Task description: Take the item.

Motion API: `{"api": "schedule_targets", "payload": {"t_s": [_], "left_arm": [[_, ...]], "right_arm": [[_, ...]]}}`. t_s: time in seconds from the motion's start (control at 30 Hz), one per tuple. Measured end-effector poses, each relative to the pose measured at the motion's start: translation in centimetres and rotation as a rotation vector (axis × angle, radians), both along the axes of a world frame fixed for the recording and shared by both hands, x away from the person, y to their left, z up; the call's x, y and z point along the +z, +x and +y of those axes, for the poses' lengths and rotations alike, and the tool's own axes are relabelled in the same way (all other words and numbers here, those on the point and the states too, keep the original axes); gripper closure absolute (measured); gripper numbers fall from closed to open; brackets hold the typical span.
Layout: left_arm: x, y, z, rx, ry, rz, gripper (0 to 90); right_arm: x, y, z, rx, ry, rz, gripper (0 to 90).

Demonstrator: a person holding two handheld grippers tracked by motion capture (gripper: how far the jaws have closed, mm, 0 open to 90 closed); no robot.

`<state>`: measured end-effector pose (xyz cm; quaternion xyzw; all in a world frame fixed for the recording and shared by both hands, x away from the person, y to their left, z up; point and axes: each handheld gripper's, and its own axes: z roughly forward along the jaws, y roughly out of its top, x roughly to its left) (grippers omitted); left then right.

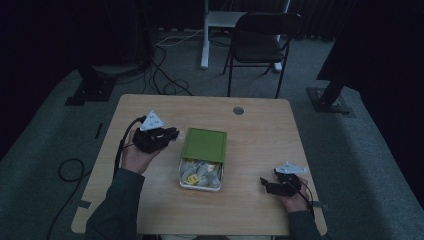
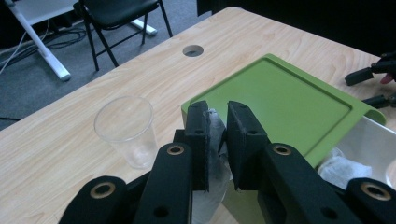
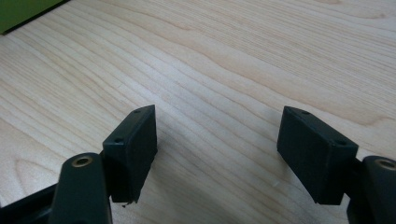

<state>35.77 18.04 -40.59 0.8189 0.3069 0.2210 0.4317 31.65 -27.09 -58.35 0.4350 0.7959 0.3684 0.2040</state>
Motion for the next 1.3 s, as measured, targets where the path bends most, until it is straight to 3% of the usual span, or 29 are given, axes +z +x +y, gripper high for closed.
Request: {"api": "schedule_targets", "payload": {"t_s": [0.77,0.87,1.3], "left_arm": [[0.4,4.6,-1.0,0.033,-0.011,0.001,80.3],[0.4,5.4,-1.2,0.028,-0.017,-0.016,80.3],[-0.3,7.4,-0.7,0.050,-0.038,-0.011,80.3]], "right_arm": [[0.0,0.0,0.0,0.000,0.000,0.001,28.2],[0.0,0.0,0.0,0.000,0.000,0.001,28.2],[0.0,0.0,0.0,0.000,0.000,0.001,28.2]]}}
